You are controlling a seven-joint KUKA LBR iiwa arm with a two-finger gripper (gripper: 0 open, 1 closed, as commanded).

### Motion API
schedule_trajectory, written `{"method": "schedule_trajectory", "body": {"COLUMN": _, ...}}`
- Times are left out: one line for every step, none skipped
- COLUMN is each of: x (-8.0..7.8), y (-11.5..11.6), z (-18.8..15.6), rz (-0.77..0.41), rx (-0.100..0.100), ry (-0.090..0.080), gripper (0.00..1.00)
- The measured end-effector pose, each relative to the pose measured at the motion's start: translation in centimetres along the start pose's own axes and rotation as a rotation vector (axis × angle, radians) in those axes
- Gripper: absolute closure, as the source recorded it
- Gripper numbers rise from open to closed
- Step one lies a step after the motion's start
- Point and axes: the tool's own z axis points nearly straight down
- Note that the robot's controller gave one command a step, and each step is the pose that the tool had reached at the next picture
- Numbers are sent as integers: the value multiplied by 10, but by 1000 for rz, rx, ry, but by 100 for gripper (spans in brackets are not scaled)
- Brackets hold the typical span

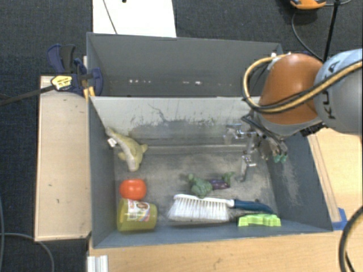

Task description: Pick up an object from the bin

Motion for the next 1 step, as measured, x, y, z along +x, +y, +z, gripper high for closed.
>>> {"method": "schedule_trajectory", "body": {"x": 0, "y": 63, "z": 4, "rz": -70, "rx": 0, "ry": 5, "gripper": 0}}
